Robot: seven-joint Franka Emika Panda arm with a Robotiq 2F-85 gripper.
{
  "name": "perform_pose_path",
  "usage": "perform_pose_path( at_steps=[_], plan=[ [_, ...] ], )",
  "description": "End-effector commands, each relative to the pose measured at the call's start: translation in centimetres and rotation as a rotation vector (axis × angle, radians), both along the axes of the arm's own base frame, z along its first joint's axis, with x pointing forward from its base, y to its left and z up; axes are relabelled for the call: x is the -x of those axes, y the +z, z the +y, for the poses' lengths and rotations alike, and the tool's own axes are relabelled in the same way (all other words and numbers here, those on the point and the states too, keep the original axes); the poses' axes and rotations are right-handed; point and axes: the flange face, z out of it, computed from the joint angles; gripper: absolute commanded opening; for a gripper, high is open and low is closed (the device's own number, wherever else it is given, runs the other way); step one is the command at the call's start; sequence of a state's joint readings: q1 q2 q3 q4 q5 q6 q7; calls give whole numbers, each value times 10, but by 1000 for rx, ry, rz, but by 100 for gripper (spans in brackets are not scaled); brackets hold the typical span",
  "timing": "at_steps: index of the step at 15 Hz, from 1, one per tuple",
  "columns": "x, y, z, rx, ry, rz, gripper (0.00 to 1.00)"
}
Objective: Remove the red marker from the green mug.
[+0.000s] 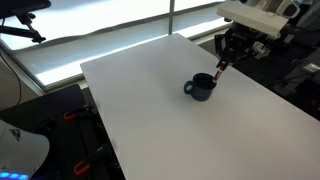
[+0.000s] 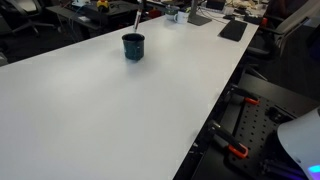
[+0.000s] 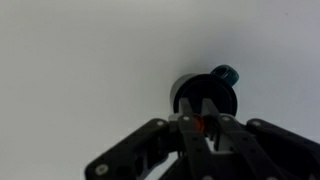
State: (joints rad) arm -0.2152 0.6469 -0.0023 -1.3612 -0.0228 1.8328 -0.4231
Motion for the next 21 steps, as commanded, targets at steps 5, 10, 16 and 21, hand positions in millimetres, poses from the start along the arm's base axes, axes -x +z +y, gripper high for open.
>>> perform_pose_path(
  at_steps=[5,10,16,21],
  plan=[
    [47,23,-17,29,-65,-72,3],
    [84,4,-37,33,-107,-91,3],
    [112,-46,-34,49,-136,-69,3],
    [124,-78,-8,-13,-116,-21,14]
  ],
)
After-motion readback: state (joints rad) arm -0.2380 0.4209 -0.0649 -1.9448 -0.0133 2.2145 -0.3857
